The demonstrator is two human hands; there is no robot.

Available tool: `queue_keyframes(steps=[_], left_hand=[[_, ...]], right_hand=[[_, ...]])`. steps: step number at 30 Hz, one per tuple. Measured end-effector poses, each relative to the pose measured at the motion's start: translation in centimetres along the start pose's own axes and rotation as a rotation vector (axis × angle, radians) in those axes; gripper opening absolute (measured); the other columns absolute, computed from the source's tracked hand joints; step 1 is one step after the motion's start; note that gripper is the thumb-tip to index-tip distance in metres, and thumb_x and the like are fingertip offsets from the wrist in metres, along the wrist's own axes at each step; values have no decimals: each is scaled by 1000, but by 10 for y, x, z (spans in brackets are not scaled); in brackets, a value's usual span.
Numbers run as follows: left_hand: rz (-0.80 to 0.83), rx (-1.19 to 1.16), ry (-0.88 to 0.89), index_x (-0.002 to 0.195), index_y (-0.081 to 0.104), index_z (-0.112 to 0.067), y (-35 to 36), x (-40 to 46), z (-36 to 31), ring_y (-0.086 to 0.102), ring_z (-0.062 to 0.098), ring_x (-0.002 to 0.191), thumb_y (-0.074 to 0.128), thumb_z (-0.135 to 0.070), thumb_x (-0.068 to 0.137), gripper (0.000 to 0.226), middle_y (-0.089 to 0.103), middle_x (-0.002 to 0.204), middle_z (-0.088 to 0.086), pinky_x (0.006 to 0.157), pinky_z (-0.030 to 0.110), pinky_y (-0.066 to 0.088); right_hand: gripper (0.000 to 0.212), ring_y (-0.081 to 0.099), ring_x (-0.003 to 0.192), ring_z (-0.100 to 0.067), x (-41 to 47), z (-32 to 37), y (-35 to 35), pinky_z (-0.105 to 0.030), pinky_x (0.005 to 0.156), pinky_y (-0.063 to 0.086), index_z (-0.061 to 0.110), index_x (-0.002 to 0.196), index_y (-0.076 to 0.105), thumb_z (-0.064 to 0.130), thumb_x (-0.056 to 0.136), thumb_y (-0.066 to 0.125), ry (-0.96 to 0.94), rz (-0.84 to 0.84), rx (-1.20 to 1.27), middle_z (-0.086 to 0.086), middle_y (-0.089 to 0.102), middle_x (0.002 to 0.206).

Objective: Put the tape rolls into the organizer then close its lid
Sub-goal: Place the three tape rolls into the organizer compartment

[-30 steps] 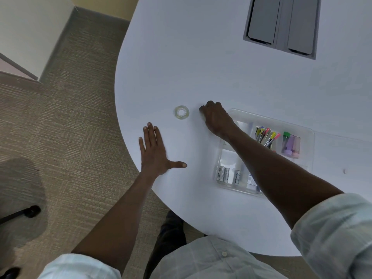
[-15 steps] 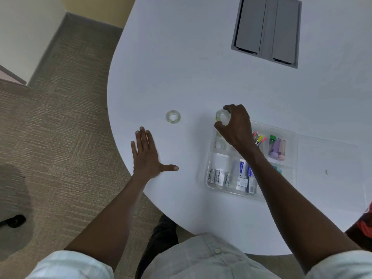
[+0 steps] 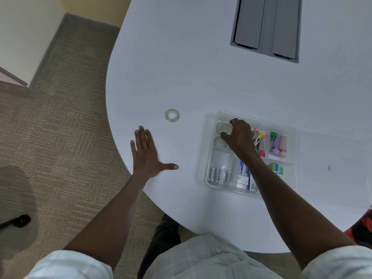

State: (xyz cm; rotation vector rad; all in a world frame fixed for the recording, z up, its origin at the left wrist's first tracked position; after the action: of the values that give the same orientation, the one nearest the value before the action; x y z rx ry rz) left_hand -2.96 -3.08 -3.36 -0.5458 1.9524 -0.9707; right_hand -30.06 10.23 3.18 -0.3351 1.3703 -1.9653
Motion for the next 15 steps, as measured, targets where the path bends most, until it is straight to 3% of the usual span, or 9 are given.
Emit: queue_keyframes(steps=[9,15], left_hand=[[-16,-2,5,150,-25,-7,0,-1,0,-34,26,145,48,-103,33,168,-35,158,12,120,54,-11],[-20,-1,5,150,-26,-8,1,0,0,-34,26,145,47,-103,33,167,-35,158,12,121,54,-11]], right_hand=[[38,55,98,-37,4,6,7,-38,82,43,-4,110,56,14,79,68,-28,-20,9,-23,57,105],[52,53,104,-38,4,5,12,-38,86,43,-2,120,50,17,77,72,-24,14,12,-23,56,110]])
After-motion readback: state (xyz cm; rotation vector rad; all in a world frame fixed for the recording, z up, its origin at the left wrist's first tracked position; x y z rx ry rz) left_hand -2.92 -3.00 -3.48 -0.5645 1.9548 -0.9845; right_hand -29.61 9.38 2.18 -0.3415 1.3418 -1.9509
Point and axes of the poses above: each hand's wrist, its own x-axis towards the middle knuckle, its own y-axis out of the palm, z = x × y, the point moved 5 cm from there along x, towards the middle knuckle
